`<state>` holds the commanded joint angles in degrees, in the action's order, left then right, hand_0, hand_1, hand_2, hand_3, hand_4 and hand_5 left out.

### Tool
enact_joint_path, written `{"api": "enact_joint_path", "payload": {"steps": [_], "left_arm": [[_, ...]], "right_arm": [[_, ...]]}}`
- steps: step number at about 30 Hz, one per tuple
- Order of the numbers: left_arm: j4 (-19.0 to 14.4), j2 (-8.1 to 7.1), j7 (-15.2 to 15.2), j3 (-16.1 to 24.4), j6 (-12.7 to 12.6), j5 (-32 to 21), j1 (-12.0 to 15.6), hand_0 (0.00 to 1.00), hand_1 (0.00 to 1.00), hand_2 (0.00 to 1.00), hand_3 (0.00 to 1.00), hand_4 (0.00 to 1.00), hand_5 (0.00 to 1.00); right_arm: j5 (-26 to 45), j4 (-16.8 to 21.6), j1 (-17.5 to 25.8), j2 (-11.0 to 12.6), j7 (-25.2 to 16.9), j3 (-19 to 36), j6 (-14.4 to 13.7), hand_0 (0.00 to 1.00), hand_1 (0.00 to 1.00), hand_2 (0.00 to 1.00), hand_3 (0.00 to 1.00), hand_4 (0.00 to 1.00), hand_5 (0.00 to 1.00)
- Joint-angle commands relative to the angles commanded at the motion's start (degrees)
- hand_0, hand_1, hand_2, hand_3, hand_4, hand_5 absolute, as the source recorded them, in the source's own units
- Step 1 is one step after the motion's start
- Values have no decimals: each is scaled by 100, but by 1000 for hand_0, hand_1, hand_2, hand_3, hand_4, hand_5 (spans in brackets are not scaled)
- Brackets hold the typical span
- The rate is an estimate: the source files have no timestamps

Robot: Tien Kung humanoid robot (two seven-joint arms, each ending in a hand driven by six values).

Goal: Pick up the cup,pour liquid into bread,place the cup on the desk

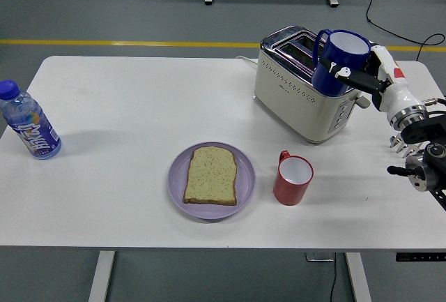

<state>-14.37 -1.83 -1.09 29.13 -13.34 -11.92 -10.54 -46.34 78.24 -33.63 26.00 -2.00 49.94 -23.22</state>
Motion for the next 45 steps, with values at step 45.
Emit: {"api": "enact_joint_path", "payload": {"steps": [45], "left_arm": [[4, -5, 43, -102, 55, -144, -22, 690, 756, 773, 611, 396, 998]], "right_arm": [[-647, 253, 1920, 226, -137, 1892, -163, 448, 387, 520, 538, 662, 2]]}}
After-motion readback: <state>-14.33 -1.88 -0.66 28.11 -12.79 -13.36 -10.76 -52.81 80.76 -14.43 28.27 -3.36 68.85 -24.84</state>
